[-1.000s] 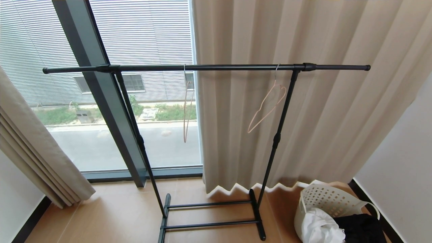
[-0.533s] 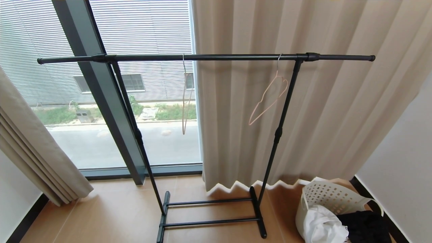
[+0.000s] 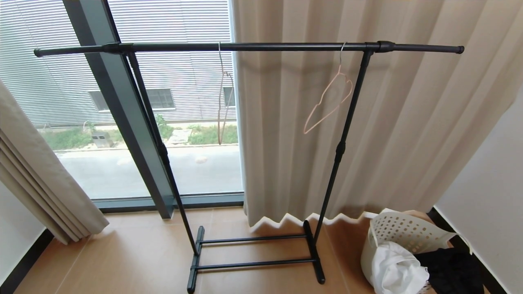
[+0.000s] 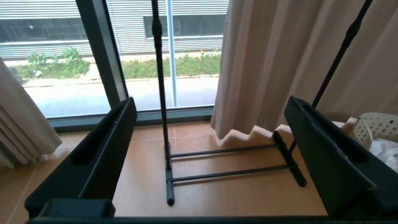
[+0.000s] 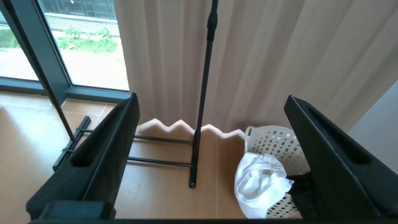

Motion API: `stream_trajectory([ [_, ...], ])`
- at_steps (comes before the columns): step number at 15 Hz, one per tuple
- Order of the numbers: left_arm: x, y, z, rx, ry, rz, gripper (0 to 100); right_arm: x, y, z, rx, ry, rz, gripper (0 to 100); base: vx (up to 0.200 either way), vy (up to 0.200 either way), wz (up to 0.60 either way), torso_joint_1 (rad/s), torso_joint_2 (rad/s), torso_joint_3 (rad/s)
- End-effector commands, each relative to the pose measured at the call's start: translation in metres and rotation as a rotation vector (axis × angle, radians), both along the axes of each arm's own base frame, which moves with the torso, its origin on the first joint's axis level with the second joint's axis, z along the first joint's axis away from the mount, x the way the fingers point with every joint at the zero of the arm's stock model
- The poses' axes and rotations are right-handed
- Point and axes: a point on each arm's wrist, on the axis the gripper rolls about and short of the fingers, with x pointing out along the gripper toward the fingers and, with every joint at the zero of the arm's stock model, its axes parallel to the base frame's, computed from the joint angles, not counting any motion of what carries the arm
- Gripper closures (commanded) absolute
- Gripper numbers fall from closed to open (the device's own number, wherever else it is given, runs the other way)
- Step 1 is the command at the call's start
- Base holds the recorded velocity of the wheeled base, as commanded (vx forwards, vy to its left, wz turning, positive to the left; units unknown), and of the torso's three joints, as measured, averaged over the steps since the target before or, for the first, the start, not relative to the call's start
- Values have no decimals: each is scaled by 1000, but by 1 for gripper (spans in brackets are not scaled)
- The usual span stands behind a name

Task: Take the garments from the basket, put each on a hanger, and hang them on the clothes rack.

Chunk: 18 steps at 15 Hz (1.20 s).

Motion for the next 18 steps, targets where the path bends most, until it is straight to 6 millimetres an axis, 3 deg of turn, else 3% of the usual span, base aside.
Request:
stream_trajectory([
  [1, 0, 0, 0, 0, 0, 0, 0, 0, 0, 0, -1, 1, 1, 0, 0, 0, 0, -217, 544, 330],
  [10, 0, 0, 0, 0, 0, -1, 0, 0, 0, 0, -1, 1, -1, 0, 0, 0, 0, -190, 523, 331],
  [18, 0, 0, 0, 0, 0, 0, 0, 0, 0, 0, 1, 1, -1, 0, 0, 0, 0, -119, 480, 351],
])
